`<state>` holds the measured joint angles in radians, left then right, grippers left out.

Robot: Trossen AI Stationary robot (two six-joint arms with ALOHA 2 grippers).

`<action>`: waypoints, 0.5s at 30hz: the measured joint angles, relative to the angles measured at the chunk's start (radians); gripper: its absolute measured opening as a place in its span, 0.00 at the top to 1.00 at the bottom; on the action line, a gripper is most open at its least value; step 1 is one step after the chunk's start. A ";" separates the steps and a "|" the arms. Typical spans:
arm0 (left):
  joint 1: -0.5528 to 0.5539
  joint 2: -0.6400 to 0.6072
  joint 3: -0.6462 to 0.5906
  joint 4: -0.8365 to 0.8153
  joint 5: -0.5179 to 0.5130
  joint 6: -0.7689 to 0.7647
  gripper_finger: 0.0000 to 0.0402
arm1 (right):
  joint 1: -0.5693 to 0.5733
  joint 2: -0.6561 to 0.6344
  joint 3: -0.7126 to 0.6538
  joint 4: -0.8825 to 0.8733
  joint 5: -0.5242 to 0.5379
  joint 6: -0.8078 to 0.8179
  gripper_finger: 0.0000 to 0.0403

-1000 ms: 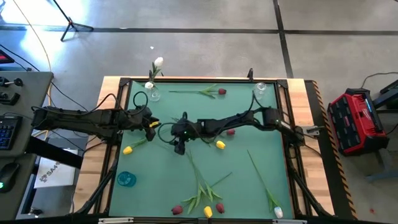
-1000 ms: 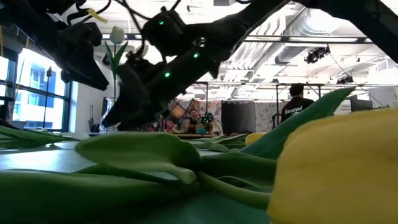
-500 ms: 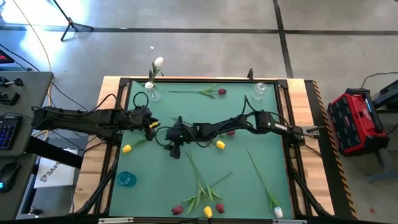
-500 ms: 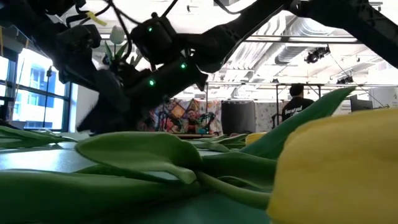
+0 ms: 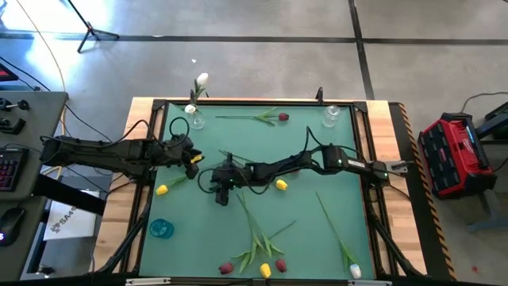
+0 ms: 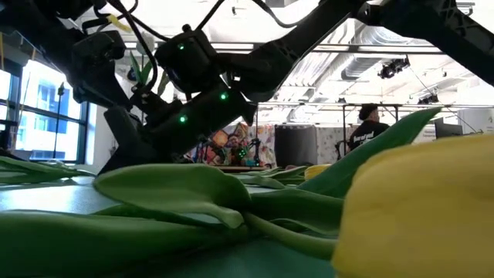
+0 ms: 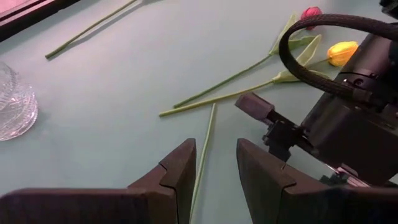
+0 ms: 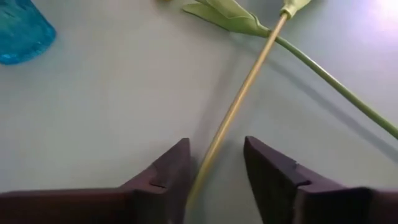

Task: Sort flowers into vase by color
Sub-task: Put the white flower into the left transparent vase

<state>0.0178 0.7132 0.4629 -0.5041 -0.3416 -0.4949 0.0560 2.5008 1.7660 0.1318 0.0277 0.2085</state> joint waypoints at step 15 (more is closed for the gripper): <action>-0.004 0.000 0.000 0.009 -0.014 0.001 0.74 | 0.004 -0.006 -0.004 0.004 0.042 0.035 0.99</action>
<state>0.0136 0.7132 0.4629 -0.4955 -0.3552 -0.4943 0.0597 2.4943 1.7622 0.1354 0.0695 0.2438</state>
